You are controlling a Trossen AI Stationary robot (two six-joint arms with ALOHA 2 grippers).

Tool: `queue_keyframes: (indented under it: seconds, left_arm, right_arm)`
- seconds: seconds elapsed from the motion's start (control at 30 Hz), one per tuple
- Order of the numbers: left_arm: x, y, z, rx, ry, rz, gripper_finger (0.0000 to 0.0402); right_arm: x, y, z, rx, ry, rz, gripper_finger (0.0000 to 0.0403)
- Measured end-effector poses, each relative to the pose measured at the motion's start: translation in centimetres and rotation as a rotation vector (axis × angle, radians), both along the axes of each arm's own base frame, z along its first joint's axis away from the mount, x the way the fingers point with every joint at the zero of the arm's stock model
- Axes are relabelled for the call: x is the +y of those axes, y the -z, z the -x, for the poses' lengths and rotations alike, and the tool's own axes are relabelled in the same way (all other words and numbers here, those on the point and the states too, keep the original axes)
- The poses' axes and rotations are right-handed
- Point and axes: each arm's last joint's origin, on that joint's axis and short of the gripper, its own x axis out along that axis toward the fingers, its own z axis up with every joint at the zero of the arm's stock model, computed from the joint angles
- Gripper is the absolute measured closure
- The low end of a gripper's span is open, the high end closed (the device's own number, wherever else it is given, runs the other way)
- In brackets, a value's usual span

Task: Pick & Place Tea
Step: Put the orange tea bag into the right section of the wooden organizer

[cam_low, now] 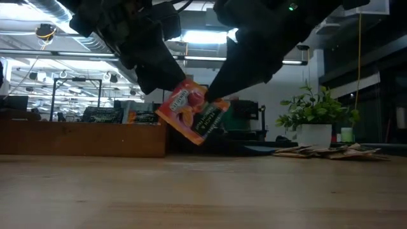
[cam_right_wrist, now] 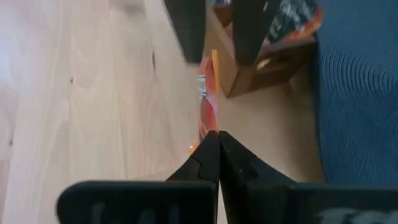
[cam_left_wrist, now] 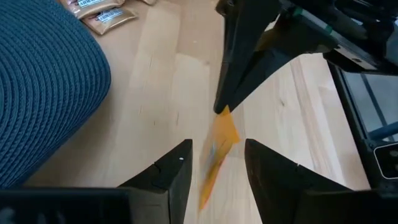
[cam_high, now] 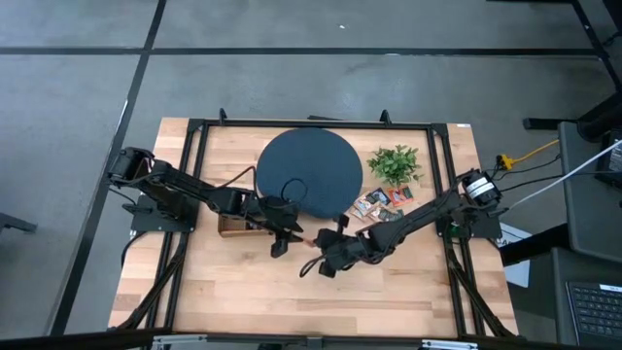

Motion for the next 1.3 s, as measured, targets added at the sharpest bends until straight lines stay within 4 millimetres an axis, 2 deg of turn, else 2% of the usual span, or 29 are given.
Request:
queue_keyframes:
  seconds: [0.37,0.5,0.7,0.87,1.0,1.17,1.3]
  left_arm:
    - [0.0,0.0,0.0,-0.002,0.017,-0.021,0.0264]
    - [-0.3,0.1,0.1,0.001,0.028,-0.027,0.0298]
    - [-0.4,0.1,0.2,0.014,0.009,-0.014,0.0386]
    - [-0.4,0.2,0.2,0.031,-0.053,0.026,0.0388]
    - [-0.5,0.5,0.5,0.064,-0.11,0.004,0.0392]
    - [-0.8,0.3,0.9,0.054,-0.16,-0.057,0.0392]
    - [-0.6,-0.2,2.2,-0.011,-0.199,-0.059,0.0393]
  right_arm:
    - [-1.0,-0.4,-0.8,-0.044,-0.005,0.021,0.0399]
    - [-1.2,-0.4,-0.9,-0.043,-0.013,0.034,0.0399]
    - [-1.6,-0.6,-1.2,-0.054,-0.029,0.051,0.0399]
    - [-1.8,-0.5,-1.2,-0.051,-0.026,0.05,0.0392]
    - [-1.7,-0.5,-1.2,-0.038,-0.046,0.03,0.0367]
    - [-1.9,0.1,-0.7,0.039,-0.055,0.034,0.0311]
    - [-2.1,0.3,-0.5,0.066,-0.022,0.013,0.0267]
